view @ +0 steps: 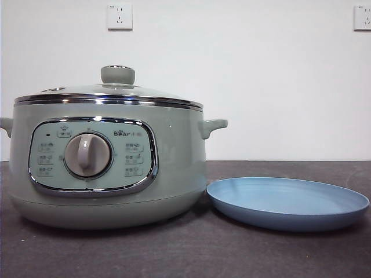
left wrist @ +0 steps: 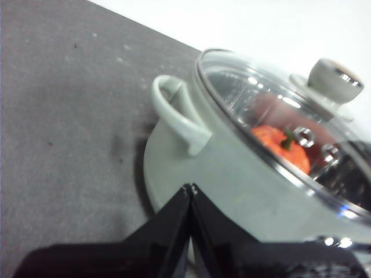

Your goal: Take the pumpkin out from the steamer,put the pumpkin in the blue plate,close the lid

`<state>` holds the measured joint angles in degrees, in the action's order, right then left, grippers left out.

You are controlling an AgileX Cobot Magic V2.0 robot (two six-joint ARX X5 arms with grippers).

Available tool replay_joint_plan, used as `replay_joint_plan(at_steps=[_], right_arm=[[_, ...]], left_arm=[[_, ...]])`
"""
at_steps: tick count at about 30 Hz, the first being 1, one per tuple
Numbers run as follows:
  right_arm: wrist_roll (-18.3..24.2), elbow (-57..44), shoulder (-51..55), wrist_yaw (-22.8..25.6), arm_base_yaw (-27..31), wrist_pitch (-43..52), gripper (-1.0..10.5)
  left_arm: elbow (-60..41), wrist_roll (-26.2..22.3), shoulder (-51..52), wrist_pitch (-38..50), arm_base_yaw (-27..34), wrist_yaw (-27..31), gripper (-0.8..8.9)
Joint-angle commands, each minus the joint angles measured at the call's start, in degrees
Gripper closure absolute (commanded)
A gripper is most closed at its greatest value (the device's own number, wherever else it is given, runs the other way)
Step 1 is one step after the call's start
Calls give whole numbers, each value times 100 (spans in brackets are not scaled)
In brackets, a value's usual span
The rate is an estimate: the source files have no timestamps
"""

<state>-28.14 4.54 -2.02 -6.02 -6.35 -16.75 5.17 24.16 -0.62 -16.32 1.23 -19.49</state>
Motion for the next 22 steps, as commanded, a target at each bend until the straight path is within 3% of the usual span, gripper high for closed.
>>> replay_joint_plan(at_steps=[1, 13, 22], right_arm=[[-50, 256, 2, -2, -4, 20, 963], [52, 1246, -726, -4, -4, -24, 963], [942, 2173, -1910, -164, -4, -26, 963]], left_arm=[[273, 26, -11, -92, 22, 63, 821], [1414, -92, -1196, -258, 22, 289, 822], [2492, -966, -2411, -267, 20, 81, 821]])
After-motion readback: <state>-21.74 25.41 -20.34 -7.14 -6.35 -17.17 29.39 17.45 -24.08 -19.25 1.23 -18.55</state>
